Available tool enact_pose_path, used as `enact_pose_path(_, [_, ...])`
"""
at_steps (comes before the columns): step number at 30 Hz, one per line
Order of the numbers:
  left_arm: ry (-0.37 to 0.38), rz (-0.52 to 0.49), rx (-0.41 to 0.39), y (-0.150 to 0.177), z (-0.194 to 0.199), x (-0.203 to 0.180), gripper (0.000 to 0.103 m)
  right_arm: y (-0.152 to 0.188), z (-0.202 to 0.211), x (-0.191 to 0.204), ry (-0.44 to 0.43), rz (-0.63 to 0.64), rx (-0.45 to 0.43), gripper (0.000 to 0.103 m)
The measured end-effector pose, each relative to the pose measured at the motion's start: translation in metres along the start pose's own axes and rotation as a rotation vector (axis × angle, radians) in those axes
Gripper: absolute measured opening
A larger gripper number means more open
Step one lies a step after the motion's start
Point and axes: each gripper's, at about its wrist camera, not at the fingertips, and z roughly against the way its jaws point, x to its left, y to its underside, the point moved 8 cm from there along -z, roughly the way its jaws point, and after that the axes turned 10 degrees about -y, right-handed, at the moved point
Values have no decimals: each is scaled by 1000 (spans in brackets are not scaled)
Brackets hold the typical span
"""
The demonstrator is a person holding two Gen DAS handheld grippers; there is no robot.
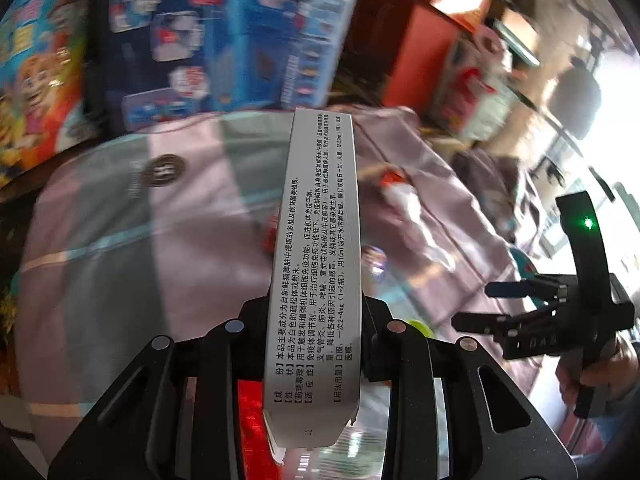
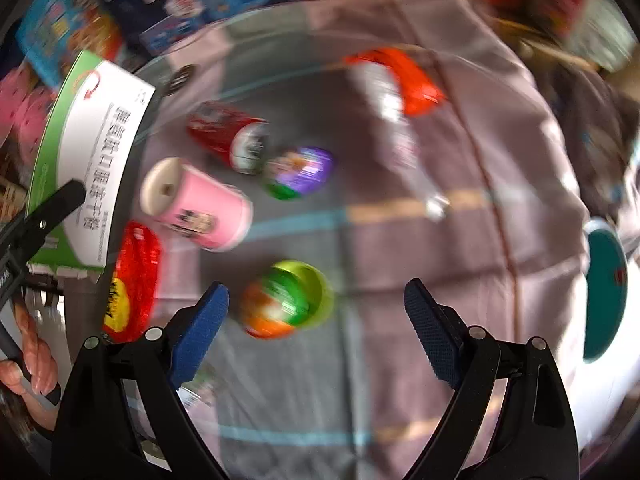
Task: Collect trash
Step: 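Grasp the white medicine box with the left tool while the right tool grasps the pink paper roll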
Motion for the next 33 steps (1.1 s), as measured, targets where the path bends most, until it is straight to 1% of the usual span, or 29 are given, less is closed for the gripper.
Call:
enact_pose_path(2, [-18,33,0,1,-1,19,32,-9,-13,21,-20,42,10,86])
enact_pose_path(6, [-45,91,31,14,-11,52,32,-22,-39,56,-49,110,33,86])
enact_pose_path(10, [-57,115,65,27,-18,66,32,-33,-59,75,-32,169,21,85])
enact_pose_path(12, [-59,120,81,31,-22,69,32,-39,-66,79,-11,197,2,81])
enact_pose_path(13, [-60,120,85,32,-23,70,32,-40,-69,80,-10,201,1,75])
enact_pose_path(14, [-62,119,89,33,-25,69,32,-41,-71,81,-20,204,0,58])
enact_pose_path(15, [-62,117,92,34,-26,68,32,-41,-73,80,-24,205,2,56])
enact_pose_path(17, [-58,114,95,34,-28,64,32,-43,-70,79,-23,217,-18,55])
enact_pose_path(18, [-56,112,95,34,-28,62,32,-44,-65,79,-40,214,-30,54])
enact_pose_path(19, [-52,107,93,33,-28,58,32,-44,-59,77,-54,203,-40,54])
enact_pose_path(25, [-16,57,80,25,-29,25,32,-43,-11,40,-45,137,-113,54])
enact_pose_path(29, [18,4,72,18,-27,-13,32,-39,22,5,-34,79,-169,54])
enact_pose_path(33, [50,-54,64,13,-26,-52,32,-25,60,-40,-19,1,-234,54])
